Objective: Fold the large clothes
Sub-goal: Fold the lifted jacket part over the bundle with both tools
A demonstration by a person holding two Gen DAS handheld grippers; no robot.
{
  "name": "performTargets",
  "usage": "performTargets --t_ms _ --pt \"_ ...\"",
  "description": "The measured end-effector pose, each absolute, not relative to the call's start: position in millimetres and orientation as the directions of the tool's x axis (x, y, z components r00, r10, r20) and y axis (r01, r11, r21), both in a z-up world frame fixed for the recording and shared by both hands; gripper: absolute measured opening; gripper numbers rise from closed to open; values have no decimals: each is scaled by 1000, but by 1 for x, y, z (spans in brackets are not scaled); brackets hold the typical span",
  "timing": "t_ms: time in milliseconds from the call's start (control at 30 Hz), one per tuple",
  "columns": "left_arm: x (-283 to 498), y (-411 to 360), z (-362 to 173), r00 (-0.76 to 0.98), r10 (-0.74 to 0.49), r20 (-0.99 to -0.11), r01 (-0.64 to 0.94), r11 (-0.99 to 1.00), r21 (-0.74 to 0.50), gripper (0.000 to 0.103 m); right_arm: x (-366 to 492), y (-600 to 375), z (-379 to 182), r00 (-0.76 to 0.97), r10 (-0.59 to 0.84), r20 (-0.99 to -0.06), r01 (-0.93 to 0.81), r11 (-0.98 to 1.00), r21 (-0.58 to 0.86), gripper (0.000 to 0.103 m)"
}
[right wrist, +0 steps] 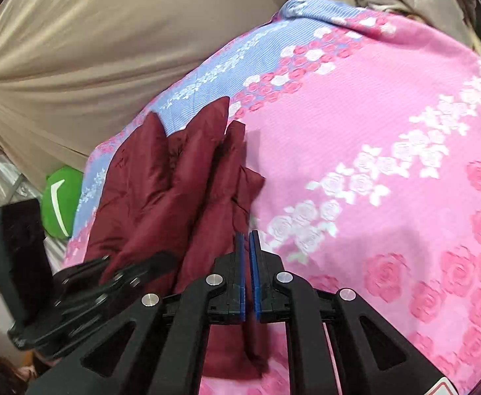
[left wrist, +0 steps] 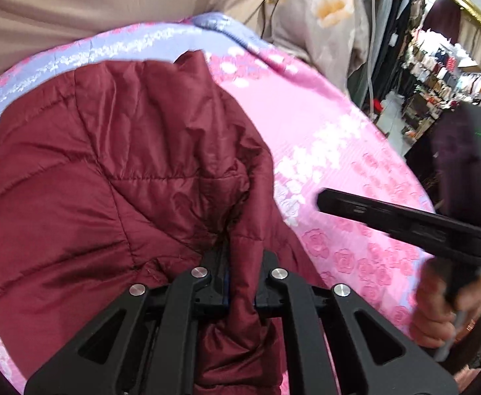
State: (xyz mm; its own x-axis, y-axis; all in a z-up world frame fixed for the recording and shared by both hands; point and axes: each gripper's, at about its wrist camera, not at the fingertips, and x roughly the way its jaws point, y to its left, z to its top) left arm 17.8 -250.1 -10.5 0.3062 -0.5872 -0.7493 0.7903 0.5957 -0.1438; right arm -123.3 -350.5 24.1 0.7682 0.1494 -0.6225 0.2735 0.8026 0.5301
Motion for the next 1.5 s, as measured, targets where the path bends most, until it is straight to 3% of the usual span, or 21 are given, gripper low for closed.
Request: performTargets --t_ms 100,267,367,467,533,700,733,767,800,933,1200,1400,1467,1500 --pt "19 -254 -19 320 -579 -750 791 598 -125 17 -126 -350 26 777 149 -611 262 807 530 12" --pt "13 -228 24 221 -703 -676 792 534 -296 65 -128 -342 41 805 87 -587 254 843 473 35" --pt "14 -181 71 288 -786 -548 772 529 -353 82 -141 -338 55 836 83 -542 201 874 443 49" --pt "18 -137 96 486 -721 -494 695 661 -282 82 -147 -317 72 864 163 -477 86 885 458 61" --pt "22 -117 93 592 -614 -522 608 765 -211 82 -147 -301 76 862 213 -460 24 890 456 65" --pt "26 -109 48 589 -487 -645 529 836 -148 80 -126 -254 67 812 319 -489 -100 901 423 64" --pt "25 -112 42 583 -475 -659 526 839 -140 80 -123 -249 63 808 303 -505 -91 912 401 52" --pt "24 -114 36 574 -466 -674 526 840 -133 79 -120 -246 58 806 280 -522 -76 923 377 23" --pt "24 -118 28 561 -454 -692 529 840 -122 78 -118 -247 52 800 256 -542 -50 929 366 12" --pt "12 -131 17 612 -386 -691 532 847 -2 78 -135 -274 40 815 245 -524 16 896 444 5" --pt "13 -164 -7 592 -322 -739 553 829 81 82 -127 -297 -45 699 314 -643 157 809 566 3" --pt "18 -168 -15 593 -293 -750 539 837 99 85 -128 -303 -22 674 286 -681 170 837 520 6" --pt "19 -168 -15 593 -294 -750 538 838 97 85 -135 -306 4 717 221 -661 171 864 474 20" --pt "19 -168 -15 593 -296 -749 538 838 95 85 -137 -307 16 737 190 -648 172 875 452 21"
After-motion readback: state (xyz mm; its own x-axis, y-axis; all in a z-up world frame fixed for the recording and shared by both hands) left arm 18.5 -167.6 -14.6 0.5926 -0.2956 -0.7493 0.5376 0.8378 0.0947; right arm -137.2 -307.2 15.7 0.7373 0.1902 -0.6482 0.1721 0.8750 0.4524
